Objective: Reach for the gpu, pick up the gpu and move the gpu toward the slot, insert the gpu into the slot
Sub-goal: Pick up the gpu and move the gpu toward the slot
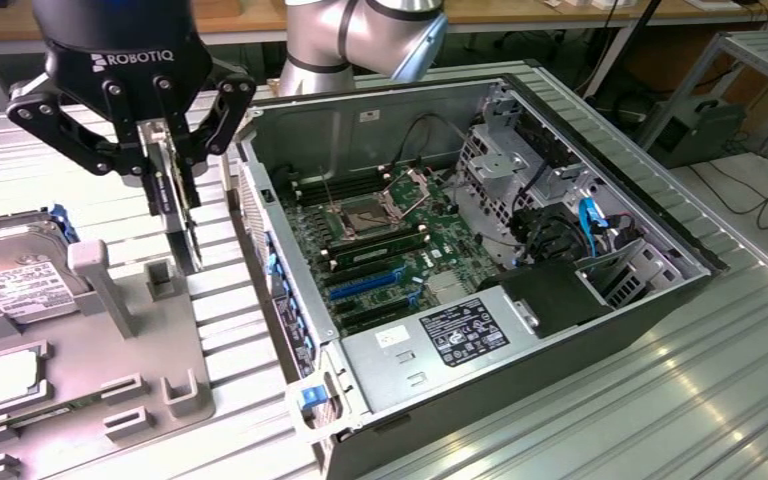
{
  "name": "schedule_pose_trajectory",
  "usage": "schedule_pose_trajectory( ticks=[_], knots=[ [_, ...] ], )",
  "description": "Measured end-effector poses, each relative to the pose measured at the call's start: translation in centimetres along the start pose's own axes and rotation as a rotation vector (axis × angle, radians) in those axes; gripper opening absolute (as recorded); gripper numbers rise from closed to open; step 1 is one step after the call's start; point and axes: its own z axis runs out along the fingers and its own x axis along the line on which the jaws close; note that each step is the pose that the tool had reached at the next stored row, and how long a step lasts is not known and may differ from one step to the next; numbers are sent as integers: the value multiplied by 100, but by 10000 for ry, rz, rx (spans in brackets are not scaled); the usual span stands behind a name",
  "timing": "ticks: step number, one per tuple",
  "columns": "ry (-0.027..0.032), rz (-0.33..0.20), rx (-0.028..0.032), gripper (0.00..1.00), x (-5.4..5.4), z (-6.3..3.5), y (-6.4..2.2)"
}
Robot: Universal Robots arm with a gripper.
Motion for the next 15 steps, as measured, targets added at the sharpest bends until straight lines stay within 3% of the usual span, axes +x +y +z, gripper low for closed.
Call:
schedule_pose_trajectory(
  ticks=[15],
  knots=[
    [0,0,0,29,-179,2,-4]
  ],
)
